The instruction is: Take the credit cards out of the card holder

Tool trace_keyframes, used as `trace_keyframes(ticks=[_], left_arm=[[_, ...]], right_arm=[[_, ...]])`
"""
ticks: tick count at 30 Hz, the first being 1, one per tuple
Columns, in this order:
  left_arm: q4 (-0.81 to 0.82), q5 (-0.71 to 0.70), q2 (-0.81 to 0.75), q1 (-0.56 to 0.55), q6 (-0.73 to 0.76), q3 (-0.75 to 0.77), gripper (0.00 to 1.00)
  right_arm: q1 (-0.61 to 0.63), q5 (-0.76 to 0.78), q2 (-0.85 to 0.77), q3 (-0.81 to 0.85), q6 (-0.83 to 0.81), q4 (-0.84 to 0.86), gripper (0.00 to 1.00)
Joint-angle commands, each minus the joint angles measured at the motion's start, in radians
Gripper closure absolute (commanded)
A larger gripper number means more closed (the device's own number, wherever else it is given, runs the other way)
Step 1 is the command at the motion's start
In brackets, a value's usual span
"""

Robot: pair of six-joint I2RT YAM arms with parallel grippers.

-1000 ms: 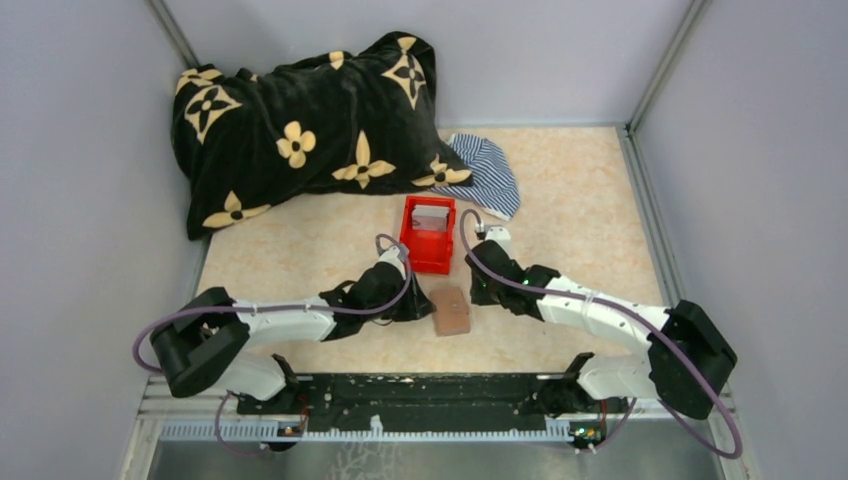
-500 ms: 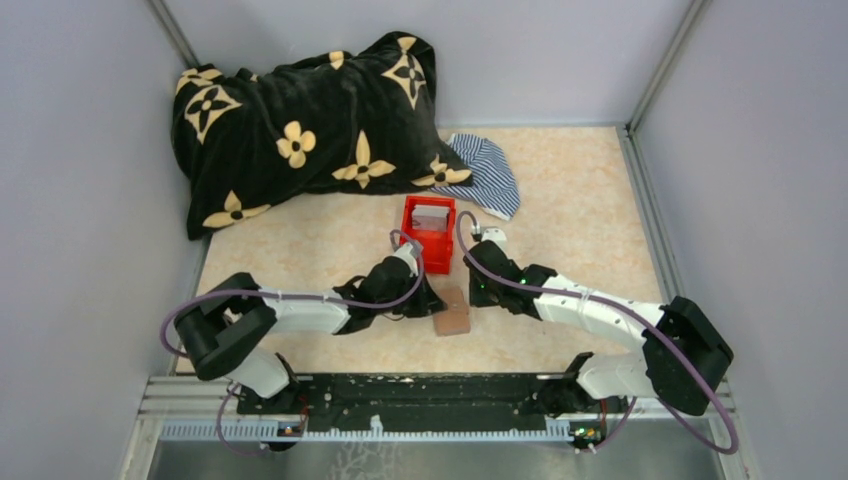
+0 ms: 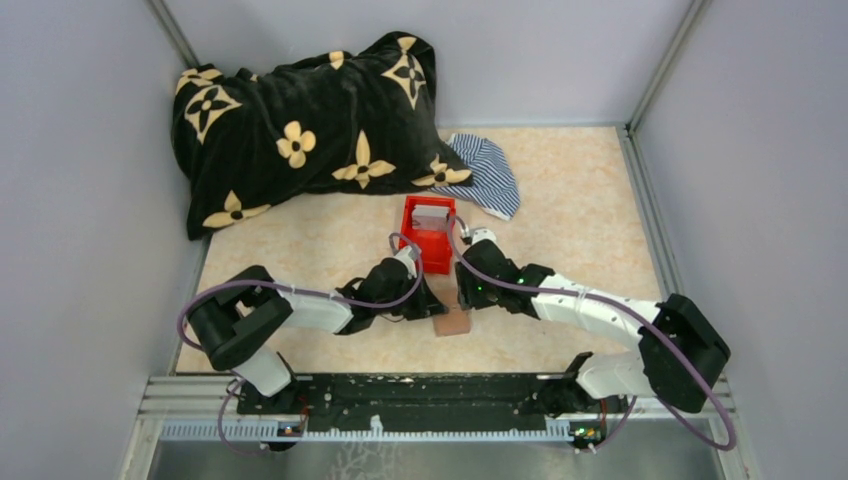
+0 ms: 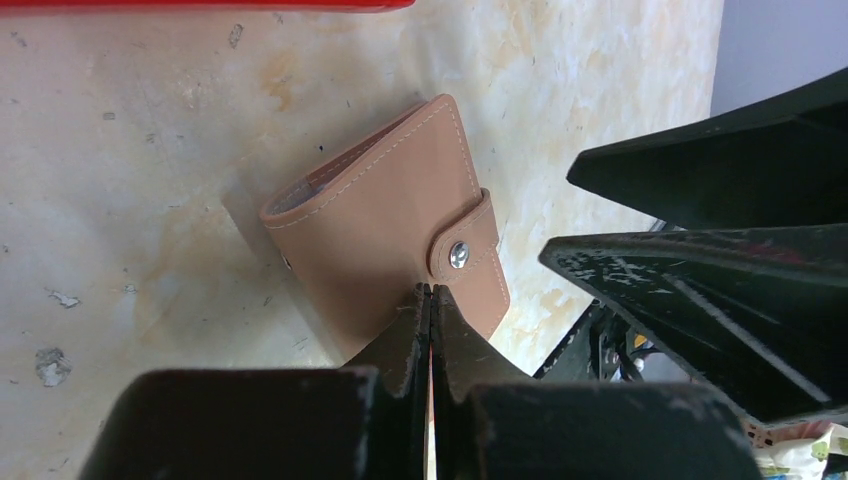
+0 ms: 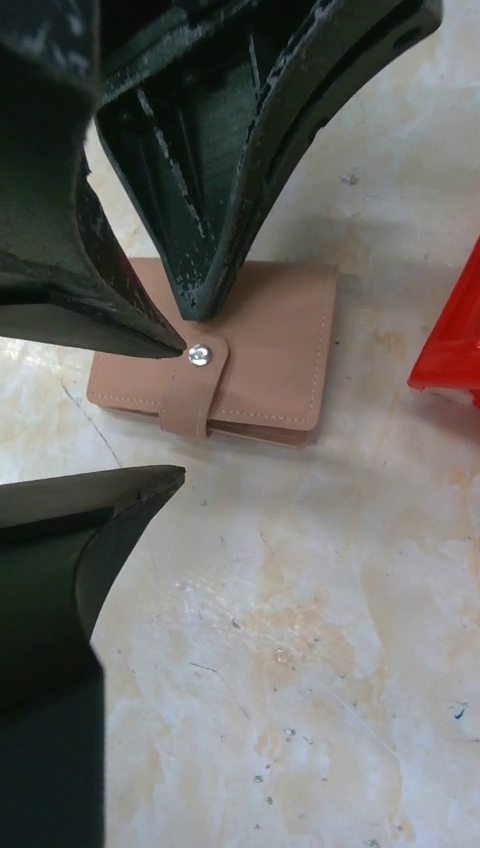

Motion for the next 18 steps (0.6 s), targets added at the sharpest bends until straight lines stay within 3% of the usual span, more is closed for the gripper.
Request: trace_keyframes(ticks=[1, 10, 18], left_arm=[[-0.028, 0.006, 0.023, 0.006, 0.001, -0.021, 1.0], [-0.022, 0.018, 0.036, 0.006, -0.002, -0.022, 1.0], [-0.02, 0.02, 0.021, 0.009, -0.007, -0.036, 1.0]], right_arm=[[0.021, -0.034, 0.049, 0.061, -0.083, 0.013, 0.53], [0.121, 0.015, 0.09, 0.089, -0.211, 0.025, 0.46], [0.128, 0.058, 0.181, 0.085, -0.289, 0.06, 0.44]])
